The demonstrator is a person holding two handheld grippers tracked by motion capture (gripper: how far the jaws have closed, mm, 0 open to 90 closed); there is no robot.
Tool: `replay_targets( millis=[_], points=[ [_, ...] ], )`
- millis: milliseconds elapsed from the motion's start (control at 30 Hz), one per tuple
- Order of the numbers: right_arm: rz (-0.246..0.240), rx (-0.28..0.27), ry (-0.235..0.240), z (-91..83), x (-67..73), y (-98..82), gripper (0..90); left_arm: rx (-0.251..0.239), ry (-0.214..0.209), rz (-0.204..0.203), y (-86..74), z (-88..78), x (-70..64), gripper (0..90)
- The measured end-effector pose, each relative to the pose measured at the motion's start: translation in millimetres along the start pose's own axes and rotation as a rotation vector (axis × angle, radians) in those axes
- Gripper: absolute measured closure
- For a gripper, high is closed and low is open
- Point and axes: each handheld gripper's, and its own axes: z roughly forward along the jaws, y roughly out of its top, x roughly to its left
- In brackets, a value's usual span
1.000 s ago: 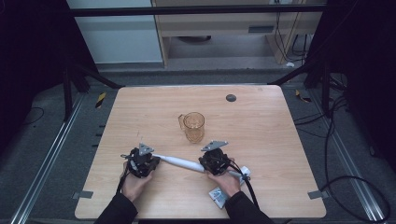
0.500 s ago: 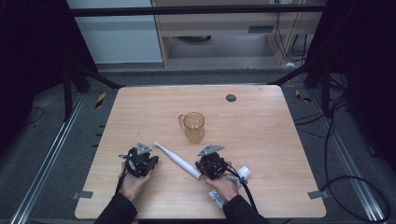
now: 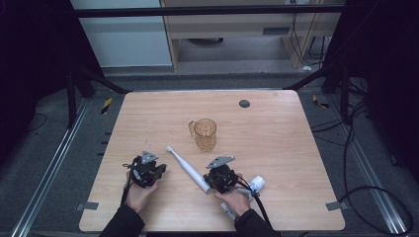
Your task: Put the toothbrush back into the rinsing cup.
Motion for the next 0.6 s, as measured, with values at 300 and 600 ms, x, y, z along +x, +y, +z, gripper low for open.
replay_targets(
  millis=[300,600],
  points=[
    [-0.009,0.002,0.028,1.8,6.6,0.5,90.0,-0.012,-0.011,-0.011,0.5,-2.2,-0.6,89.5],
    [-0.006,-0.023,0.021,-2.5,5.4,2.2,89.9,-0.034,-0.021,-0.021,2.4,-6.4,-3.3,89.4]
  ],
)
